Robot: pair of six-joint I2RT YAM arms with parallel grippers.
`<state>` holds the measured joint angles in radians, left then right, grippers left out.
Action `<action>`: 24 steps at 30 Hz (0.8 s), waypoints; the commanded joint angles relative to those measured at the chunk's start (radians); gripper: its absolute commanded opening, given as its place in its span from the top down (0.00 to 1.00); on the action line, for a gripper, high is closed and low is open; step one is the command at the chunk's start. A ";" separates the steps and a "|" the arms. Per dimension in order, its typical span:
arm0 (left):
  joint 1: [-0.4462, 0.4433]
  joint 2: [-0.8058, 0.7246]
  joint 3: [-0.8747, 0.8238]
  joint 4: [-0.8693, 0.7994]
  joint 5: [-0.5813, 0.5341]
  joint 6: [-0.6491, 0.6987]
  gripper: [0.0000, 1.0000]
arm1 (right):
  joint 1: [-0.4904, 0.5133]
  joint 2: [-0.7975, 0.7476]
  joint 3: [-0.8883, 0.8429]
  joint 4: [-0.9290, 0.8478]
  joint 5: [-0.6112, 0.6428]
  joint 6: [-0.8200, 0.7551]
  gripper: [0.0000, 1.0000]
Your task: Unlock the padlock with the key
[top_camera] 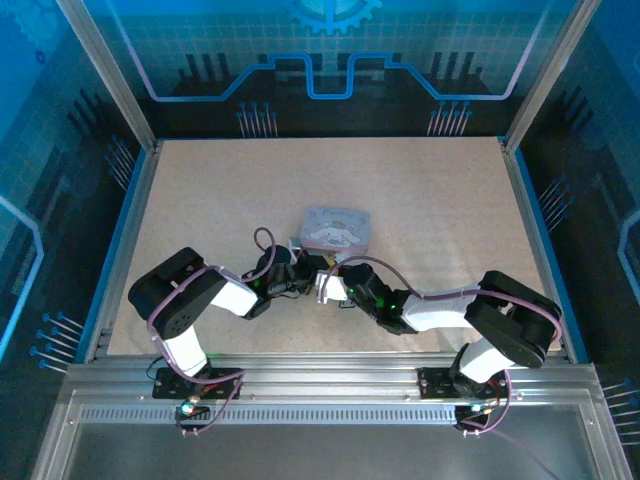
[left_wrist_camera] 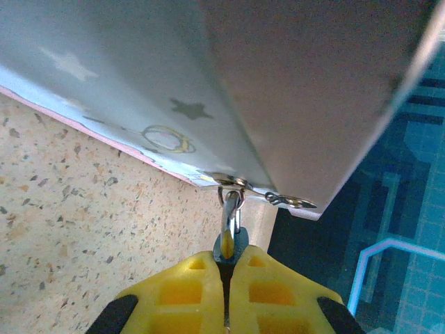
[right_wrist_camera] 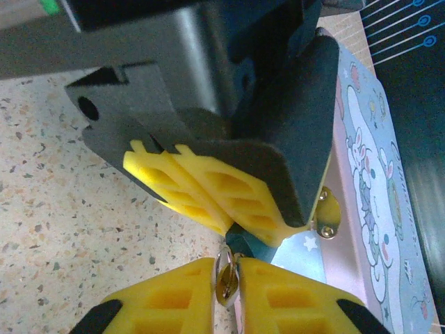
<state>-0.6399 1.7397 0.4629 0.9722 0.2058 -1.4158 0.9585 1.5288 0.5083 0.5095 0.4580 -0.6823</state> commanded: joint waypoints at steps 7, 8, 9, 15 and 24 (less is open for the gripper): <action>-0.007 -0.021 -0.004 0.052 0.002 -0.009 1.00 | -0.024 0.017 0.033 0.053 0.049 0.019 0.97; -0.006 -0.021 -0.004 0.052 0.003 -0.009 1.00 | -0.027 0.015 0.032 0.054 0.050 0.024 0.99; -0.007 -0.020 -0.004 0.051 0.003 -0.009 1.00 | -0.027 0.012 0.033 0.051 0.051 0.031 1.00; -0.006 -0.017 -0.002 0.052 0.003 -0.011 1.00 | -0.029 -0.001 0.058 0.023 0.057 0.069 1.00; -0.006 -0.014 -0.002 0.054 0.004 -0.011 1.00 | -0.034 -0.018 0.105 -0.025 0.027 0.226 1.00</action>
<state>-0.6365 1.7397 0.4629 0.9928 0.1696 -1.4208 0.9478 1.5318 0.5682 0.4377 0.4698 -0.5549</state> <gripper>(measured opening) 0.077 0.056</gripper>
